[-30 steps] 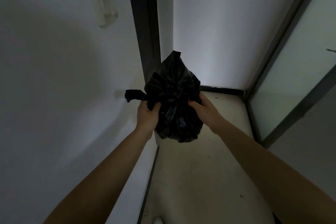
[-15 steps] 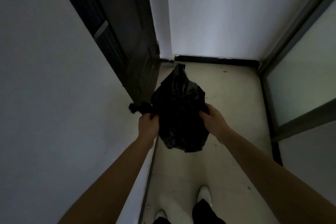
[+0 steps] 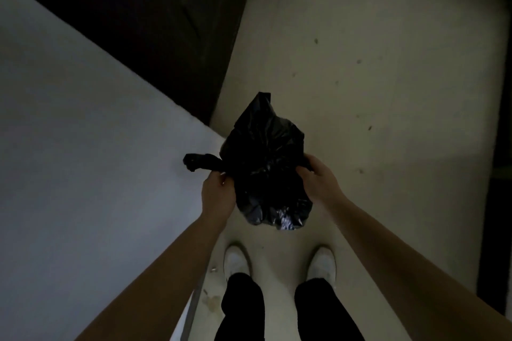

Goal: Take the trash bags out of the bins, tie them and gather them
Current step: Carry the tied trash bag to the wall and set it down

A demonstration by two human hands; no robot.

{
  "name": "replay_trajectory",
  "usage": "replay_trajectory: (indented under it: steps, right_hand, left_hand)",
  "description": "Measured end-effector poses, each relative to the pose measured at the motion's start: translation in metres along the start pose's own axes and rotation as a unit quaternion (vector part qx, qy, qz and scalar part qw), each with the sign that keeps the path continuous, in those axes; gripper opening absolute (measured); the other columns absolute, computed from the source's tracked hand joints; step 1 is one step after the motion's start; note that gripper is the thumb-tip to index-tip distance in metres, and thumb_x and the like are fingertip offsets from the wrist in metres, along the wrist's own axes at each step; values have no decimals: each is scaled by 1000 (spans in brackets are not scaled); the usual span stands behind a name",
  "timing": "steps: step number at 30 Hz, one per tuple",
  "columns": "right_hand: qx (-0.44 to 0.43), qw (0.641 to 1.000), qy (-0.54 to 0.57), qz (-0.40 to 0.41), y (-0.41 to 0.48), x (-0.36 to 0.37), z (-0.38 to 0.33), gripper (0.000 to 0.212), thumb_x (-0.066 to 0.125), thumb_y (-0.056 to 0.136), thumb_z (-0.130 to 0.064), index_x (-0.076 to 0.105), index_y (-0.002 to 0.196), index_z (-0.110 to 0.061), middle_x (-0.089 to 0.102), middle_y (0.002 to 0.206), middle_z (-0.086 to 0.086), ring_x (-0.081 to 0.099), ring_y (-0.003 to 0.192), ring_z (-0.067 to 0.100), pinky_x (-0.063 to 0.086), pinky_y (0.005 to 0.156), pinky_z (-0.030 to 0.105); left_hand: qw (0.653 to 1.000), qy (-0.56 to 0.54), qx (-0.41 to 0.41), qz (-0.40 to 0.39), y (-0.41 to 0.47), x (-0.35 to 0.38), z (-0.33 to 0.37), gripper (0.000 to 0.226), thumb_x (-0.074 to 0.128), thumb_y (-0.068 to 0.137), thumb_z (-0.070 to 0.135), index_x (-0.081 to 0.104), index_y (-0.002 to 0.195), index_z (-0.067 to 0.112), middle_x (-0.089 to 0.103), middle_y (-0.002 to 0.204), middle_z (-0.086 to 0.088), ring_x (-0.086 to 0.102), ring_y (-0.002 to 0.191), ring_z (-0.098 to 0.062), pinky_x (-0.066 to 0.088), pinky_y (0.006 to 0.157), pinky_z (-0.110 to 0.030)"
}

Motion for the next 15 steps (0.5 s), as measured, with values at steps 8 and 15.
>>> replay_trajectory:
  steps: [8,15]
  right_hand:
    - [55,998,19,-2,148,123,172,40,45,98,-24,50,137,-23,61,129,2,59,114,21,50,99,44]
    - [85,995,14,-44,182,184,251,42,44,100,-26,47,141,-19,61,128,4,61,112,22,50,99,43]
  left_hand:
    - [997,-10,-73,2,168,72,-210,7,50,80,13,56,79,14,61,81,-16,56,76,-25,53,75,-45]
    - [993,5,-111,-24,207,95,-306,22,46,81,12,59,86,28,67,101,-23,65,90,-41,57,82,-53]
Point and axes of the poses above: each hand's wrist, its own y-axis towards the middle knuckle, its own x-axis out of the palm, z = x × y, the point moved 6 cm from there along y, towards the middle knuckle
